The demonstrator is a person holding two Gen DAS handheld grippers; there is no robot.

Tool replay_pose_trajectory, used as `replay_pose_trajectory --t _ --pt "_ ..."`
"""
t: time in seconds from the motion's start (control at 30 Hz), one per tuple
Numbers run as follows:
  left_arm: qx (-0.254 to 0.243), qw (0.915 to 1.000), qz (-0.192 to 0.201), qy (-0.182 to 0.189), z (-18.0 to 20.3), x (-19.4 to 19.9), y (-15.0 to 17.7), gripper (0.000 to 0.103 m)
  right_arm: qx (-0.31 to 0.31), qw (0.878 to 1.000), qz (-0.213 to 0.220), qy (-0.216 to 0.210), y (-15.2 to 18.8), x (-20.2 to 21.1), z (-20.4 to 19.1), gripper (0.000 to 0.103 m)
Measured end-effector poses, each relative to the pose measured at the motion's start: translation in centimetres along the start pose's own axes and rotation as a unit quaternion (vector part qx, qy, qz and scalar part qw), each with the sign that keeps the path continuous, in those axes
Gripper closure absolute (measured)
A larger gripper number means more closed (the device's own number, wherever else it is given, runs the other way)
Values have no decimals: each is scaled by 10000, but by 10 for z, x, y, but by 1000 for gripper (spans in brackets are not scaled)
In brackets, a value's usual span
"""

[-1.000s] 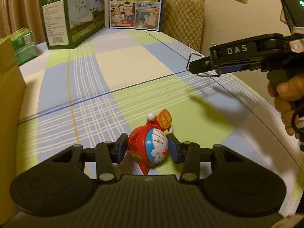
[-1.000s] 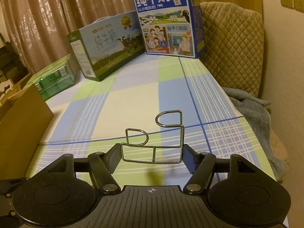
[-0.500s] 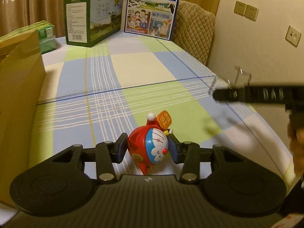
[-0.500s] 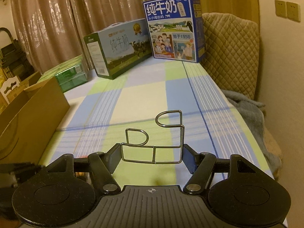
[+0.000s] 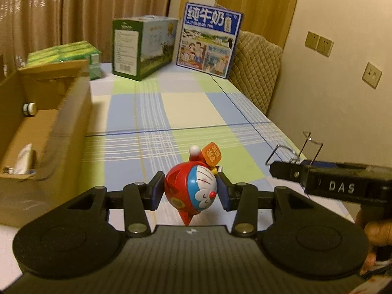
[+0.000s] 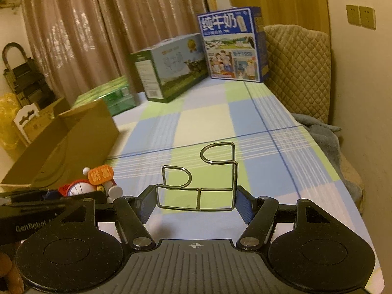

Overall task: Organize rigid objects
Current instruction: 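Carry the figure and wire stand with both grippers over the cardboard box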

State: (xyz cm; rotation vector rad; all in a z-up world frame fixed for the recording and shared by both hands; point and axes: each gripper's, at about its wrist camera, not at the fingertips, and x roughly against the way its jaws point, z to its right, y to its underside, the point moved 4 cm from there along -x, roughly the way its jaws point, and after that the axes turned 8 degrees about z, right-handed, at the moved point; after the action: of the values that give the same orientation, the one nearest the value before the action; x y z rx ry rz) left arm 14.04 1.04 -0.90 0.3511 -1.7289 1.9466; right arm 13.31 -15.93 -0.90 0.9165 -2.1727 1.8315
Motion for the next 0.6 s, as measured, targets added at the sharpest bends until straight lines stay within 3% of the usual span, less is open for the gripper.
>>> replay_pose_trajectory --t 0.33,0.6 --pt "80 9997 201 -152 -10 48 -13 63 173 9995 57 -244 -4 24 -38 38" --pt "137 9992 304 -226 -19 63 -19 63 300 9989 103 -358 -11 28 -54 39"
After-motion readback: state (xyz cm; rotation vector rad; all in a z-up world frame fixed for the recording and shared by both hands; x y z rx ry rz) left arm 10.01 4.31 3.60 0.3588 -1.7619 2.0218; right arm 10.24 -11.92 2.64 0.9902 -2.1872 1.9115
